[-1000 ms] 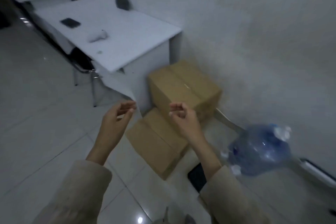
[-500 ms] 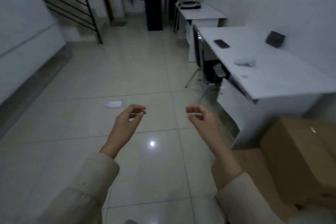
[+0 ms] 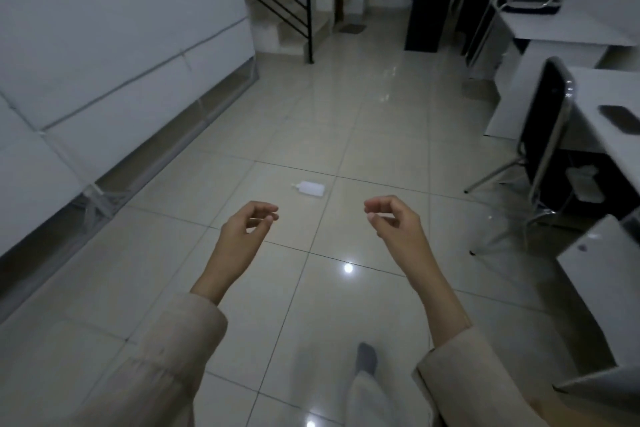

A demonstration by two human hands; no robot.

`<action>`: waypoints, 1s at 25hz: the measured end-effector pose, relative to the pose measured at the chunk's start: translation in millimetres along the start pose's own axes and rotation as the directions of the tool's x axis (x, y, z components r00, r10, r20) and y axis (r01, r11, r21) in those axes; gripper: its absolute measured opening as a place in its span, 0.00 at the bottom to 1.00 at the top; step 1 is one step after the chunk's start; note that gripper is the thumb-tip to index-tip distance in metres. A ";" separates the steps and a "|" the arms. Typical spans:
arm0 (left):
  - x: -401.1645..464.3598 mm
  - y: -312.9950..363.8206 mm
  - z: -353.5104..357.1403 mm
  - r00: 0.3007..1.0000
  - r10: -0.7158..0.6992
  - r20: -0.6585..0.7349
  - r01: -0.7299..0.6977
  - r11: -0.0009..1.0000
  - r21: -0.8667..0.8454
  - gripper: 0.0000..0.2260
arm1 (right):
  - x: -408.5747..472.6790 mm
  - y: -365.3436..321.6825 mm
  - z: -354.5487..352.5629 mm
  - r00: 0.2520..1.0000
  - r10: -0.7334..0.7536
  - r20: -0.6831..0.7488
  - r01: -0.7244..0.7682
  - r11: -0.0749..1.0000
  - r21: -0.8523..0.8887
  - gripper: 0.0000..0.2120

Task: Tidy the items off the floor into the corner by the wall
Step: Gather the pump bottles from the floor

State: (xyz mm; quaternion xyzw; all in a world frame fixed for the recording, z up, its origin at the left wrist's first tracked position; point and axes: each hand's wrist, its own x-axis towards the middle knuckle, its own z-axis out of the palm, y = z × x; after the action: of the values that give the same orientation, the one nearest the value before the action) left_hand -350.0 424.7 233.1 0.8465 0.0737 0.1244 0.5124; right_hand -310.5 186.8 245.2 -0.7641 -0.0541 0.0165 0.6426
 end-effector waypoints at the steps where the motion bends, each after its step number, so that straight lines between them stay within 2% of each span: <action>1: 19.8 -4.0 1.9 1.000 -0.008 -0.015 0.008 1.000 0.005 0.07 | 23.3 3.4 3.8 1.000 0.005 0.015 -0.005 1.000 -0.003 0.10; 9: 197.9 -25.5 35.9 0.973 -0.145 -0.178 0.136 0.989 -0.065 0.07 | 237.2 29.4 10.3 0.984 0.074 0.165 -0.059 0.994 -0.093 0.07; 15: 311.9 -58.4 64.1 0.959 -0.242 -0.146 0.235 0.970 -0.068 0.07 | 354.4 65.7 17.2 0.958 0.161 0.236 -0.120 0.977 -0.178 0.07; 20: 443.3 -109.7 75.3 0.951 -0.280 -0.132 0.277 0.960 -0.038 0.07 | 482.6 100.2 53.0 0.950 0.224 0.218 -0.177 0.960 -0.218 0.07; 25: 589.4 -169.8 84.6 0.931 -0.364 -0.039 0.365 0.931 0.029 0.07 | 618.3 141.2 103.7 0.935 0.300 0.190 -0.251 0.937 -0.244 0.07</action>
State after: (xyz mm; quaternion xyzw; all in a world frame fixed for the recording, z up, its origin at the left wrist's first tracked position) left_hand 239.4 580.4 124.7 0.8249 0.2400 0.0398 0.5102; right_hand 302.8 328.9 115.7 -0.8226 -0.0197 0.1869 0.5366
